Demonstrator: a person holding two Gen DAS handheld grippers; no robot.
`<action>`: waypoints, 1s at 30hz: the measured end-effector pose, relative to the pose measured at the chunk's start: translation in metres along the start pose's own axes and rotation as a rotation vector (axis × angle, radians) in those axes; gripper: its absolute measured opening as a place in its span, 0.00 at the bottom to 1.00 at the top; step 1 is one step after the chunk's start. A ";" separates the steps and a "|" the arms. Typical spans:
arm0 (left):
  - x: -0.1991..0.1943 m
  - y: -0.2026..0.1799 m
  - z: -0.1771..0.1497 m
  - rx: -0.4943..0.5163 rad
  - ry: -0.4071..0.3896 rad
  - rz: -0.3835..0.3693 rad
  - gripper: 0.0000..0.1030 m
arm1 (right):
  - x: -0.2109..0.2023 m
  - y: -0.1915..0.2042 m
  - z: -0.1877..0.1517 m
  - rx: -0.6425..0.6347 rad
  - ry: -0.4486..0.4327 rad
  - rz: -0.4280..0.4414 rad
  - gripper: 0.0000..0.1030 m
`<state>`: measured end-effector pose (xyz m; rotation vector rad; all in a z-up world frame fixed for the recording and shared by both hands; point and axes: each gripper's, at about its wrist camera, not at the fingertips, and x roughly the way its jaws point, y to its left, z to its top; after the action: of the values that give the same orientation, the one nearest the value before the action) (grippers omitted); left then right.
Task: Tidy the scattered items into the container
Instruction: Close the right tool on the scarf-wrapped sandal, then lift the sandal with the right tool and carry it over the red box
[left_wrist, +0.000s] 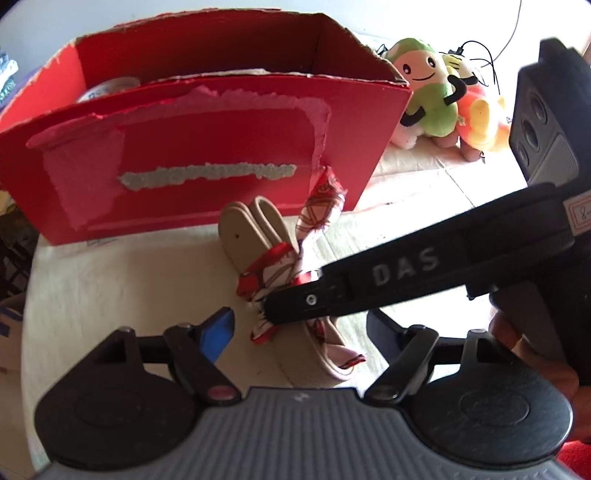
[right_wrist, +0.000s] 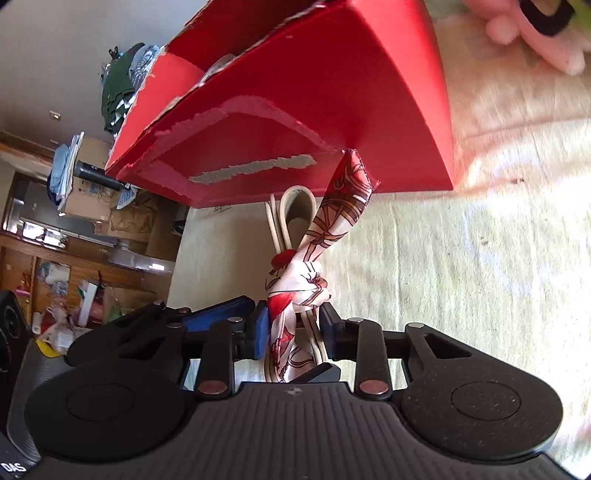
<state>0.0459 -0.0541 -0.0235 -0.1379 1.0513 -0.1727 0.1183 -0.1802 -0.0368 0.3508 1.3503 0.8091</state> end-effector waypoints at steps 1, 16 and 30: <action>0.001 0.002 0.001 -0.016 0.002 -0.033 0.79 | -0.001 -0.006 0.001 0.027 0.007 0.024 0.30; 0.026 0.000 0.006 -0.064 0.061 -0.118 0.56 | -0.020 -0.050 -0.007 0.206 -0.011 0.162 0.31; -0.054 -0.014 0.019 0.015 -0.028 -0.147 0.44 | -0.059 0.010 -0.009 -0.021 -0.053 0.168 0.27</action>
<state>0.0351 -0.0563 0.0348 -0.2040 1.0122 -0.3104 0.1056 -0.2162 0.0109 0.4705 1.2739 0.9470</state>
